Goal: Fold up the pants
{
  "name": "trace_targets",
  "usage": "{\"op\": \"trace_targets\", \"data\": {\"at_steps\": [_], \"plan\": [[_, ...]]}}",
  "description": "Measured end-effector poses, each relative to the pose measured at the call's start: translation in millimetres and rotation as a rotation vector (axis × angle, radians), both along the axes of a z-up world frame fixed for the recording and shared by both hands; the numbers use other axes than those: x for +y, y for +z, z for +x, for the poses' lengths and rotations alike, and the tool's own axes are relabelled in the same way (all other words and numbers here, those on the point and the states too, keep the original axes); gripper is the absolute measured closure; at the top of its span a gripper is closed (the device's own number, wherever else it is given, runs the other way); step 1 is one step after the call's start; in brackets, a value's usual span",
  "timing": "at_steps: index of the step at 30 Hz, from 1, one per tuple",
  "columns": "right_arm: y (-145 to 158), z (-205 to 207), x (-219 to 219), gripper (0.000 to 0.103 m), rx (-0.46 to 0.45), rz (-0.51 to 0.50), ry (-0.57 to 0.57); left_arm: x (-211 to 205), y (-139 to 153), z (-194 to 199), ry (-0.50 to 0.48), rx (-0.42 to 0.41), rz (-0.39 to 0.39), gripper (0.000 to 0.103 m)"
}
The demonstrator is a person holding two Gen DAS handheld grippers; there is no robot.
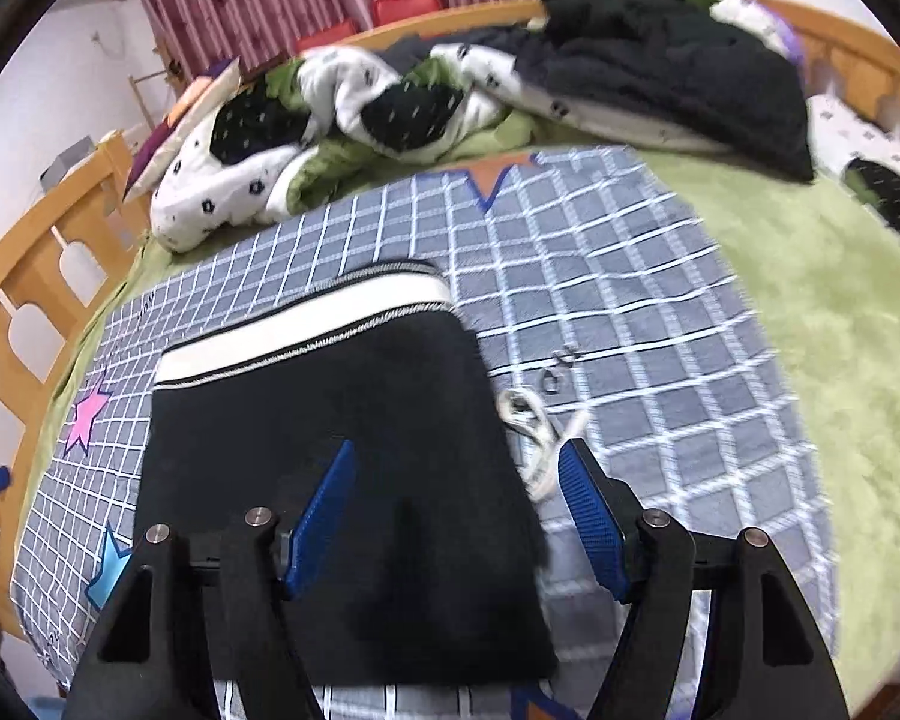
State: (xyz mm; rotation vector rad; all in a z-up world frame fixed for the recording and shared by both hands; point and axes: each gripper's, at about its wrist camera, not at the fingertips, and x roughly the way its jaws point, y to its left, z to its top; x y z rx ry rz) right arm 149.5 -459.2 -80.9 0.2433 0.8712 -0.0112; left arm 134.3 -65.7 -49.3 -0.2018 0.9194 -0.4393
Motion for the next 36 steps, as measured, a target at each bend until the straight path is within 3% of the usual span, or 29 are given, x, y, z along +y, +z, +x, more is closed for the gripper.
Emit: {"op": "trace_targets", "data": {"at_steps": [5,7,11,14,15,17,18,20,21,22,24,26,31,34,36], "plan": [[-49,48,6,0.030,0.090,-0.101,0.032,-19,-70,45,-0.043,0.115,-0.027,0.034],[-57,53,1,0.029,0.056,-0.084,0.036,-27,-93,58,-0.056,0.155,-0.024,0.036],[-66,62,-6,0.030,0.039,-0.073,0.043,-30,-127,74,-0.071,0.187,-0.152,0.034],[-73,70,-16,0.030,0.061,0.004,0.050,-36,-133,85,-0.090,0.214,-0.242,0.051],[-75,73,-18,0.030,0.069,0.025,0.053,-40,-136,88,-0.078,0.240,-0.257,0.052],[-81,77,-24,0.030,0.121,0.120,0.079,-46,-134,89,-0.065,0.245,-0.239,0.058],[-85,80,-25,0.030,0.153,0.171,0.099,-48,-130,88,-0.073,0.234,-0.217,0.065],[-92,81,-26,0.037,0.227,0.283,0.140,-41,-118,82,-0.081,0.200,-0.221,0.075],[-90,80,-24,0.050,0.228,0.282,0.143,-36,-114,81,-0.081,0.195,-0.235,0.078],[-84,76,-22,0.054,0.219,0.286,0.151,-32,-108,79,-0.084,0.192,-0.251,0.080],[-68,66,-17,0.072,0.175,0.257,0.127,-21,-96,76,-0.062,0.177,-0.256,0.081],[-48,56,-6,0.078,0.142,0.271,0.107,-9,-78,73,-0.049,0.152,-0.275,0.082],[-6,31,56,0.081,0.036,0.303,0.184,68,-33,76,-0.002,0.113,-0.269,0.081],[-7,27,94,0.081,-0.005,0.420,0.253,110,-36,86,0.035,0.149,-0.206,0.080],[-24,33,119,0.081,0.006,0.444,0.277,123,-55,92,0.057,0.207,-0.160,0.079]]}}
